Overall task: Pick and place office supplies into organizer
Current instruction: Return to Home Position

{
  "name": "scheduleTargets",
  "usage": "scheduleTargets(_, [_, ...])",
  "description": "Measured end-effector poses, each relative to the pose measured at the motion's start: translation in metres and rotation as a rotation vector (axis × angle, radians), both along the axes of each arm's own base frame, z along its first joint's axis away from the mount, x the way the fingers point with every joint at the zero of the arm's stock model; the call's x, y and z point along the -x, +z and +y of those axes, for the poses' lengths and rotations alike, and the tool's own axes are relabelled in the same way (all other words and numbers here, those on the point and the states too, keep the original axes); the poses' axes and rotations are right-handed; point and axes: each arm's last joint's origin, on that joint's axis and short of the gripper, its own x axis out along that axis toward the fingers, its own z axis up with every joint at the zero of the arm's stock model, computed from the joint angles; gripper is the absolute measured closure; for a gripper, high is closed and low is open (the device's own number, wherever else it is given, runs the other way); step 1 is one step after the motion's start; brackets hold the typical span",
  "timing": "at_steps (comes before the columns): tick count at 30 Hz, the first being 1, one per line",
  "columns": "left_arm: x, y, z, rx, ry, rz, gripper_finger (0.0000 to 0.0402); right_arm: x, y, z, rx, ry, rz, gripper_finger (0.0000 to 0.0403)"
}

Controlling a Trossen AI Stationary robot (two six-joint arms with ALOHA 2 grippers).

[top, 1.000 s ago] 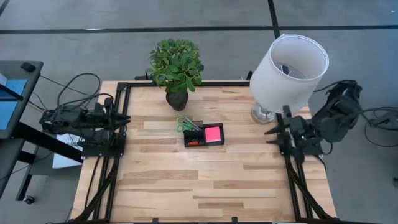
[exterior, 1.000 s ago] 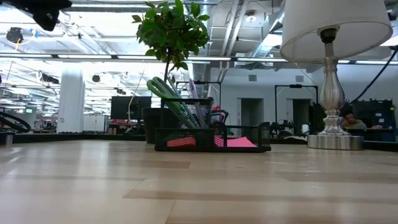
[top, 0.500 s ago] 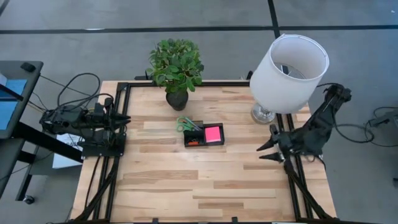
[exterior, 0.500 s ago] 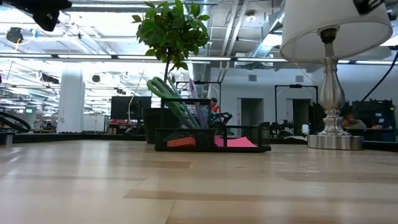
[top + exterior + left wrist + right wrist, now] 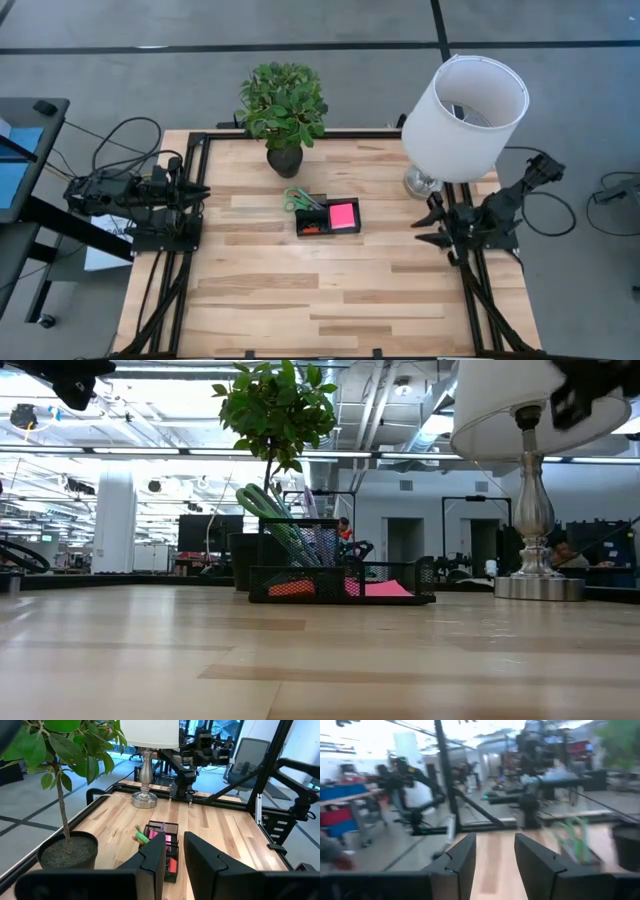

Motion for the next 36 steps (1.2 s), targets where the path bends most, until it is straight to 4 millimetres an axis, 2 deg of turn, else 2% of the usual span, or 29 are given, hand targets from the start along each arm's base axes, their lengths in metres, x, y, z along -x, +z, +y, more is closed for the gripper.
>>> scheduleTargets(4, [0.000,0.000,0.000,0.001,0.000,0.000,0.0340,0.006,-0.021,-0.013,0.028,-0.065,0.034,0.0275])
scheduleTargets(8, [0.000,0.000,0.000,0.001,0.000,0.001,0.0340,0.014,-0.025,-0.025,0.024,-0.131,0.044,0.0275])
scheduleTargets(13, [0.000,0.000,0.000,0.002,0.000,0.000,0.0340,0.012,-0.025,-0.029,0.105,-0.158,0.035,0.0275])
scheduleTargets(16, [0.000,0.000,0.000,0.002,0.000,0.000,0.0340,0.007,-0.038,-0.030,0.074,-0.139,0.064,0.0275])
scheduleTargets(19, [0.000,0.000,0.000,0.002,0.000,0.000,0.0340,0.003,-0.045,-0.029,0.040,-0.058,0.004,0.0275])
scheduleTargets(23, [0.000,0.000,0.000,0.002,0.000,0.000,0.0340,-0.002,-0.059,-0.033,0.045,-0.094,0.018,0.0275])
scheduleTargets(36, [0.000,0.000,0.000,0.002,0.000,0.000,0.0340,-0.006,-0.063,-0.045,0.068,-0.228,0.056,0.0275])
